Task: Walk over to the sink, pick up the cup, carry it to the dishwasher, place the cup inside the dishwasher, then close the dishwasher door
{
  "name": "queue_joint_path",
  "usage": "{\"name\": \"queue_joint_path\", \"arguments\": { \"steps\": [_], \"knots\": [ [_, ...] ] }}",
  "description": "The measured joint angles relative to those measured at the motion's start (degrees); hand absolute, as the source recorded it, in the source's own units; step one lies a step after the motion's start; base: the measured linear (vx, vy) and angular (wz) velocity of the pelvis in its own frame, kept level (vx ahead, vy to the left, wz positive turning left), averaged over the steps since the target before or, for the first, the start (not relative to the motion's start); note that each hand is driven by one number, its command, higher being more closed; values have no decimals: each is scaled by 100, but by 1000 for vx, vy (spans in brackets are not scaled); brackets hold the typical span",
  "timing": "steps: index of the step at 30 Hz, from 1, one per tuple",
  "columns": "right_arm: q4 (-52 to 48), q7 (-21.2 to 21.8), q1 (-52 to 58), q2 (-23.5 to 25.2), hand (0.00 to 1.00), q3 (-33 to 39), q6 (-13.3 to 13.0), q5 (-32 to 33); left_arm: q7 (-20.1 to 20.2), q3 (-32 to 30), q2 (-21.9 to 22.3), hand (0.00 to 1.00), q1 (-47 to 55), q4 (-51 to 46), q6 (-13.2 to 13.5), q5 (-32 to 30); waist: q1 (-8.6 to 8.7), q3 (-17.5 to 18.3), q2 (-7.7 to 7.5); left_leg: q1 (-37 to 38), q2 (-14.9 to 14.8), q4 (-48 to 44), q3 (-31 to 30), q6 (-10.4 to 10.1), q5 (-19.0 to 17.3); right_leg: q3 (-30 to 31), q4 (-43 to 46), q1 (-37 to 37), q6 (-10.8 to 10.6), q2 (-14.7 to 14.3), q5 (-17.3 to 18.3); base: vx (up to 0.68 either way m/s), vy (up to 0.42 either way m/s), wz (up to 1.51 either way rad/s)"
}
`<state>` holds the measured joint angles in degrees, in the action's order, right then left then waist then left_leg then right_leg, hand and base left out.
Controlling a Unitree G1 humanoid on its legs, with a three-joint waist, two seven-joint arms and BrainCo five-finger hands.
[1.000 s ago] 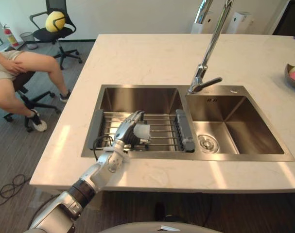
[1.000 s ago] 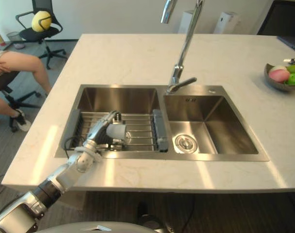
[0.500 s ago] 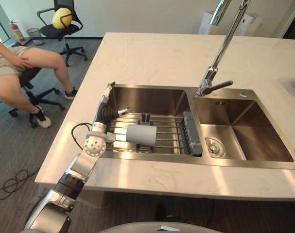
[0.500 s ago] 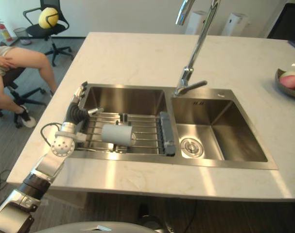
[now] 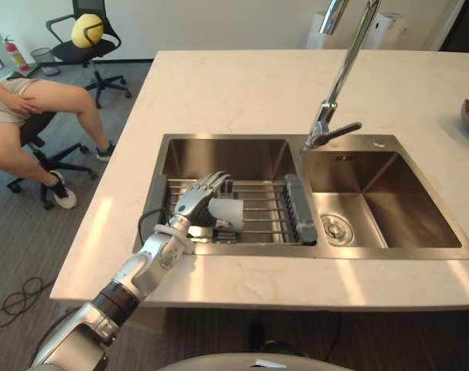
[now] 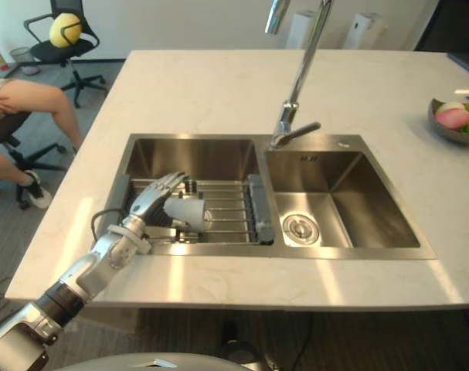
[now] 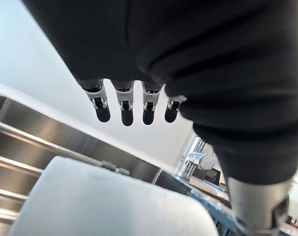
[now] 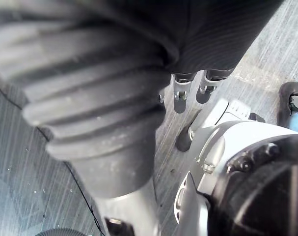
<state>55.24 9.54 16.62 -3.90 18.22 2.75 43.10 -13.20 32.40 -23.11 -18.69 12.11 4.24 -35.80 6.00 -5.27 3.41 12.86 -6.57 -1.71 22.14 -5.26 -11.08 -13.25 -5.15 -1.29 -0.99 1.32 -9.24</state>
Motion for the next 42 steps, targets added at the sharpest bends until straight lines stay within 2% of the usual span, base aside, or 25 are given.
{"name": "queue_joint_path", "arguments": {
  "steps": [4,9,12,16,18,19,22,23,25,30,31,32,33,35,37,42],
  "knots": [
    [82,-9,6,-6,0,-4,-39,46,167,72,-117,0,-152,119,-211,-336,54,-4,10,10,0,-3,0,-9,-6,14,0,-7,1,-8,0,-1,2,-1],
    [204,-23,-6,-21,0,-18,-59,50,169,157,-117,0,-335,336,-491,-751,72,-20,38,4,1,-5,16,-20,-16,46,-1,-7,1,-11,1,-28,6,-2],
    [204,-32,-7,-85,0,-160,-56,55,90,153,-115,0,-421,563,-556,-1193,99,-36,71,11,-1,-9,53,-24,-21,105,-1,-22,5,-25,4,-58,1,-7],
    [207,-137,0,-126,0,-234,-54,57,123,145,-117,0,-488,720,-408,-1471,100,-36,132,7,-6,-11,142,-34,-27,163,-1,-74,21,-48,-1,-44,-6,-12],
    [210,-143,6,-130,0,-239,-52,63,317,209,-121,0,-538,821,-132,-1610,132,-31,169,8,-17,-13,143,-37,-29,163,-1,-74,20,-56,0,-42,-4,0],
    [210,-143,6,-133,0,-239,-52,66,397,246,-134,0,-574,847,-85,-1609,140,-32,176,8,-21,-15,142,-37,-29,163,-1,-73,19,-58,0,-33,0,2],
    [212,-145,4,-133,0,-240,-57,162,1208,664,-288,0,-848,877,10,-1387,202,-37,186,5,-32,-17,141,-46,-35,164,-1,-74,14,-67,5,-21,1,0],
    [220,-154,5,-134,0,-241,-57,165,1602,791,-285,0,-923,855,-21,-1070,224,-37,198,5,-33,-19,141,-50,-37,165,-1,-73,13,-68,6,0,0,0],
    [252,-263,-5,-133,0,-242,-54,182,2502,976,-262,0,-1010,577,-253,-449,261,-32,213,1,-32,-21,134,-56,-41,171,-1,-71,13,-69,5,0,0,0],
    [423,-396,-99,-220,0,-431,-55,267,3522,1064,-266,0,-1324,408,-854,71,353,-45,237,-1,-22,-24,123,-58,-42,177,-1,-68,9,-68,8,-14,4,0],
    [434,-411,-114,-238,0,-466,-53,269,3626,1077,-267,0,-1362,384,-953,125,360,-49,245,-3,-19,-24,120,-58,-42,179,-1,-69,9,-67,8,-36,7,0],
    [433,-445,-121,-245,0,-472,-49,272,3805,1133,-267,100,-1437,322,-1134,201,370,-63,265,-6,-15,-24,110,-58,-42,177,0,-69,8,-64,9,-41,5,2],
    [434,-471,-128,-266,0,-481,-57,272,3976,1174,-268,100,-1479,234,-1311,200,381,-87,267,-13,-13,-24,92,-58,-42,173,-1,-70,6,-62,10,-42,4,3],
    [435,-476,-141,-307,0,-509,-62,280,4163,1261,-268,100,-1573,189,-1465,198,392,-112,319,-17,-11,-25,8,-58,-42,157,-1,-63,5,-59,12,-36,0,5],
    [440,-475,-160,-377,0,-630,-78,283,4304,1276,-277,100,-1643,191,-1533,192,407,-134,371,-27,-12,-25,-33,-57,-42,148,0,-68,-10,-57,29,-48,-4,3],
    [441,-479,-176,-394,0,-697,-134,387,4357,1277,-314,100,-1676,196,-1536,170,442,-149,398,-55,-32,-24,-123,-57,-42,102,0,-68,-11,-67,32,-43,-8,5]
  ]
}}
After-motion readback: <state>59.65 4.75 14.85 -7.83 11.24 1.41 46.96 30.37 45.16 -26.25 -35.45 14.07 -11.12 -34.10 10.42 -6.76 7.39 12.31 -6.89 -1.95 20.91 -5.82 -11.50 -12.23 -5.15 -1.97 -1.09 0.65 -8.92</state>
